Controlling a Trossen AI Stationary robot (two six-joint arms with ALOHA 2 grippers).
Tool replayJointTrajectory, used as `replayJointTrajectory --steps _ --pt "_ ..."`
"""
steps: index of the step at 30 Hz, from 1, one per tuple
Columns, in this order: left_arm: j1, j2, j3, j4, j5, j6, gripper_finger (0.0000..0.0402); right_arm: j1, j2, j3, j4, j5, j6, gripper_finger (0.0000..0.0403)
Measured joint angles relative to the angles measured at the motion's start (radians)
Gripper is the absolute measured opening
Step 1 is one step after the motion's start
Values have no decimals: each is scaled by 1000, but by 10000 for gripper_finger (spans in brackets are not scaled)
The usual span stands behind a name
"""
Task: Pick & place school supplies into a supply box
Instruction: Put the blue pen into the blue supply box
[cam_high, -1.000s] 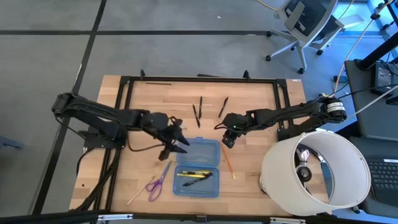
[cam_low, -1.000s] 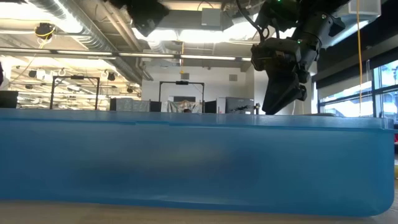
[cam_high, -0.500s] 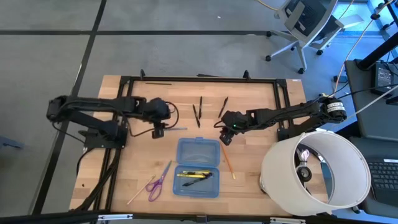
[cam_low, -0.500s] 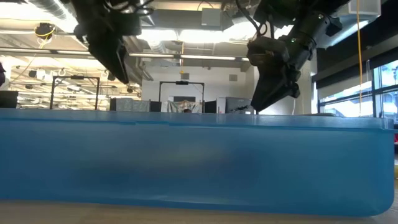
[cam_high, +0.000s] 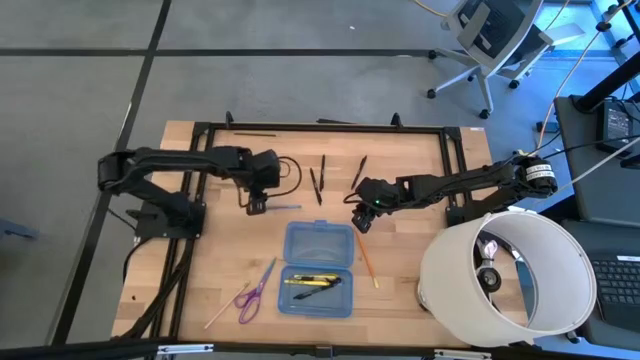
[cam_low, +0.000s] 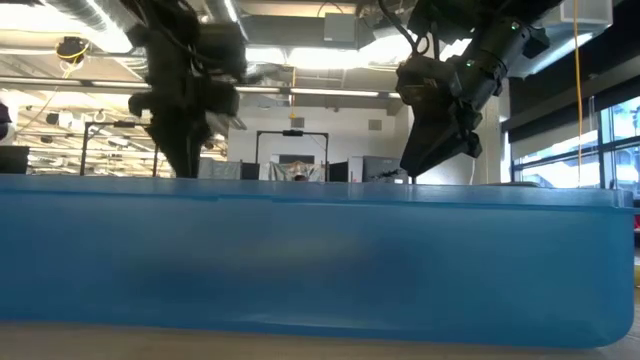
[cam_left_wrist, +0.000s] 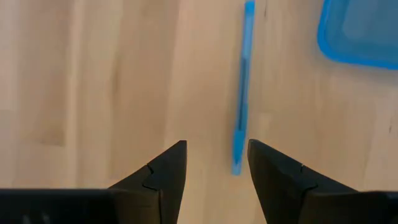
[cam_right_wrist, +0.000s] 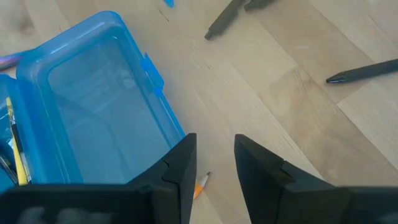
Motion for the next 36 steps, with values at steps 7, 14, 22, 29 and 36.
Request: replayJointTrajectory --steps 7,14,22,29,36 --pt "0 156 0 10 69 24 164 0 0 0 0 0 -2 113" --pt "0 264 0 56 56 26 164 0 0 0 -1 0 -5 113" --pt "-2 311 5 64 48 26 163 0 0 0 -1 0 -32 113" --pt "-49 310 3 68 -50 19 135 0 0 0 -1 25 -61 113" --pt "-101 311 2 70 -25 18 86 0 0 0 -1 53 -63 113"
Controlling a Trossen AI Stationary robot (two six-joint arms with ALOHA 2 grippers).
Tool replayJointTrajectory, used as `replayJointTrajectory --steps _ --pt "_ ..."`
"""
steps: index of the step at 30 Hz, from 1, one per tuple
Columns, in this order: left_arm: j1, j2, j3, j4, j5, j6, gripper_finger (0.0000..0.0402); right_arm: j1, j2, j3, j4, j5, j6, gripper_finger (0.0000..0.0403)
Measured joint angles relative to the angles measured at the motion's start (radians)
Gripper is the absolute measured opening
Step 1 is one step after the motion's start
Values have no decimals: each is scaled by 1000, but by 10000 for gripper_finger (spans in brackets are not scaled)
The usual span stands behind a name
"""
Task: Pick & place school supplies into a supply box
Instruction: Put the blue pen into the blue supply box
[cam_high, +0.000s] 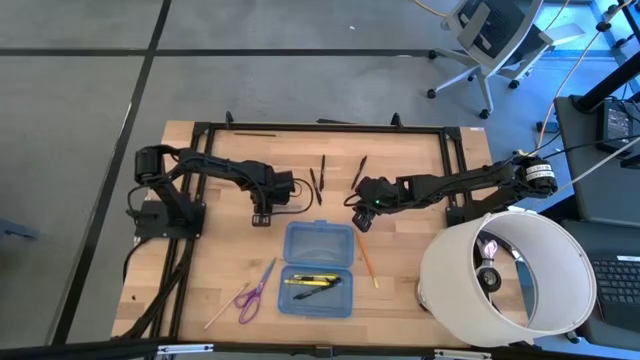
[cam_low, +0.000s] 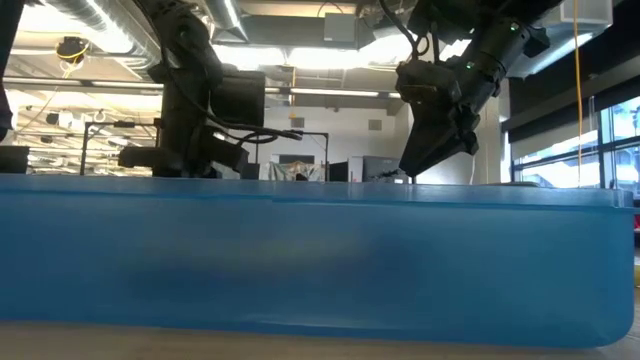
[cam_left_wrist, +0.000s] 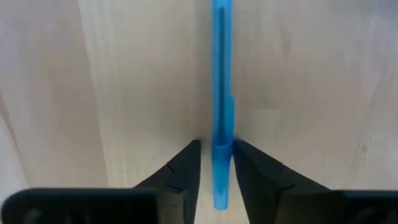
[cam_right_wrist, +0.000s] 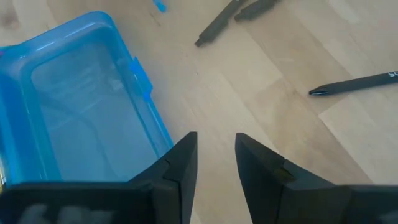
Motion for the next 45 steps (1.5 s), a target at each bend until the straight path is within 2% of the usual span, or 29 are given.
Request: replayJointTrajectory --steps 7,12,18,23,28,33,39,45 --pt "-29 0 0 -20 -41 -37 36 0 0 0 0 0 2 113" --pt "-33 -29 -1 -42 -31 -86 23 0 0 0 0 0 2 113" --pt "-35 -135 -5 -64 62 -143 27 0 0 0 0 0 2 113" --pt "-67 -244 -6 -37 165 -250 24 1 0 0 1 0 2 113" --pt "-153 -331 -4 107 242 -387 24 0 0 0 13 0 2 113" --pt "-278 -353 -3 201 240 -468 24 0 0 0 13 0 3 113" --pt "-420 -315 -3 288 210 -561 24 1 0 0 13 0 3 113" --pt "-490 -248 10 435 208 -622 24 1 0 0 14 0 8 113"
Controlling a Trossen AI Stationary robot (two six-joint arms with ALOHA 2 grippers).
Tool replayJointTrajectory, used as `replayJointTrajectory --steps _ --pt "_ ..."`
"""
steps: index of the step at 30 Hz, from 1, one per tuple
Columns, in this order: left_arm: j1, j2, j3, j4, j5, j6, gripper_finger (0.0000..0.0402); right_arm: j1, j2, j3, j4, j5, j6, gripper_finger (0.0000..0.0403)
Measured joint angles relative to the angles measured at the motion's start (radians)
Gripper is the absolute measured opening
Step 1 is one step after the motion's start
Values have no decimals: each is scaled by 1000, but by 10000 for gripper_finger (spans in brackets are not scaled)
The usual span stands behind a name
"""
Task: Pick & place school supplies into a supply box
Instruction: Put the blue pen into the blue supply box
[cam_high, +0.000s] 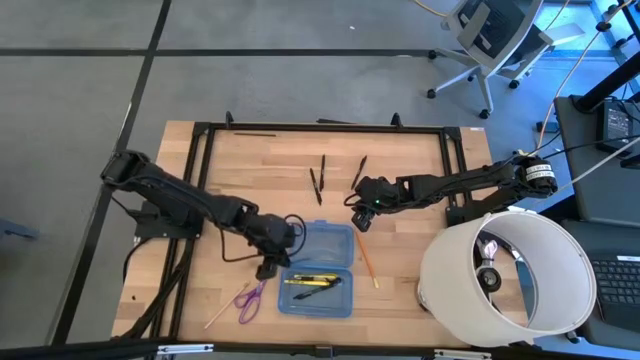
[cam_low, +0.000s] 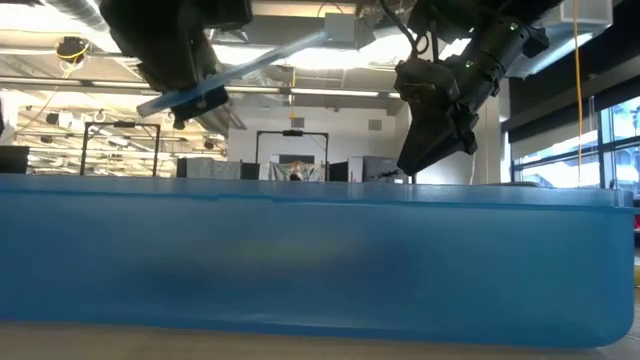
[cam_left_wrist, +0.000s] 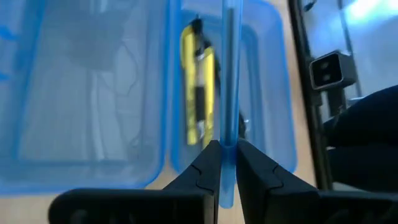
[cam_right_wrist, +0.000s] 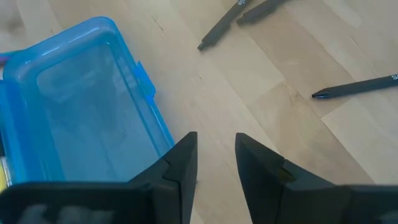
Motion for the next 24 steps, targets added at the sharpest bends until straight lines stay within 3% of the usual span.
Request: replayJointTrajectory --steps 4,13,24 --pt "-31 80 73 -26 -47 1 24 0 0 0 -1 0 0 113" --pt "-61 297 263 -136 -52 44 24 2 0 0 -2 -1 2 113" --pt "-82 406 291 -172 -50 43 24 2 0 0 -7 -1 1 113"
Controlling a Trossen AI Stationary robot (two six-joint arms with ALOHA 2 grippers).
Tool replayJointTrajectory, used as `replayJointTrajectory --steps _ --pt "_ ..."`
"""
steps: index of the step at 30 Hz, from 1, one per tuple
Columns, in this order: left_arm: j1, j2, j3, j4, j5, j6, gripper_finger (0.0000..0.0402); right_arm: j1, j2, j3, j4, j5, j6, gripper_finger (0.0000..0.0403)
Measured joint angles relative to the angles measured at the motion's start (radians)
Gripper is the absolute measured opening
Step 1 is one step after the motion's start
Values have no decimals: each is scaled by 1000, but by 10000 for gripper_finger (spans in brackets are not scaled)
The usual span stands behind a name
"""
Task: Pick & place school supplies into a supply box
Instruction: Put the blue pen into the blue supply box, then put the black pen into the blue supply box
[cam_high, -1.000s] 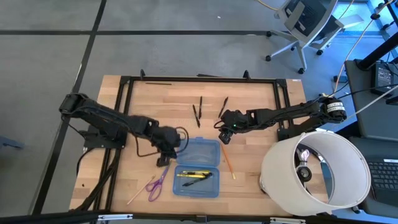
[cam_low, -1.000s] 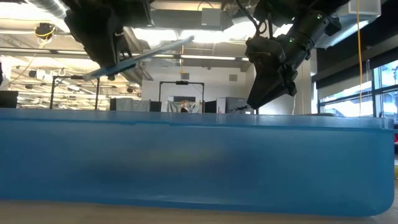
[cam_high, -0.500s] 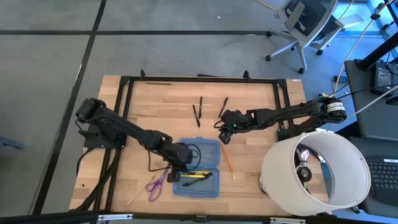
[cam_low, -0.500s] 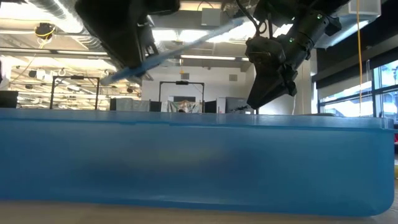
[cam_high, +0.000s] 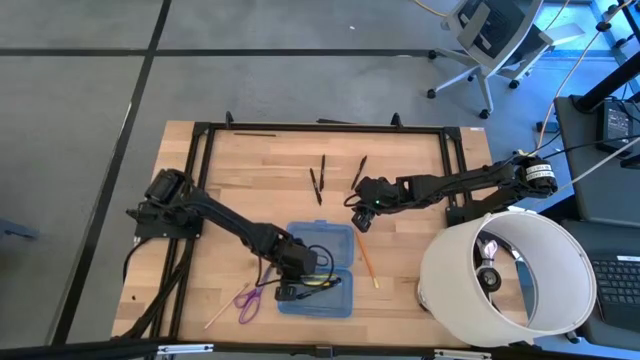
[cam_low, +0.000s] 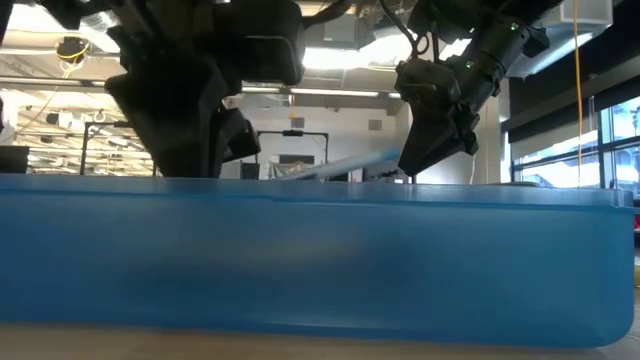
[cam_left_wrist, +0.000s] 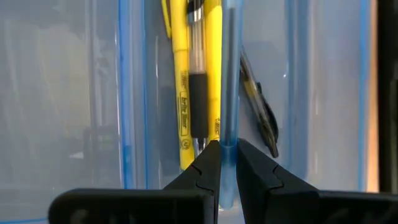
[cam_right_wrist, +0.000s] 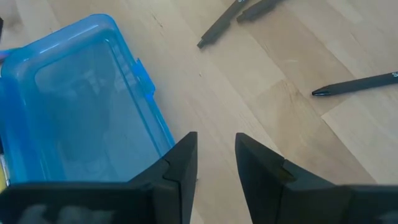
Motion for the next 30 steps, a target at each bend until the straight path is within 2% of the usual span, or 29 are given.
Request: replayJointTrajectory --steps 30 --pt "-5 2 0 4 -2 -17 78 0 0 0 2 -10 27 113"
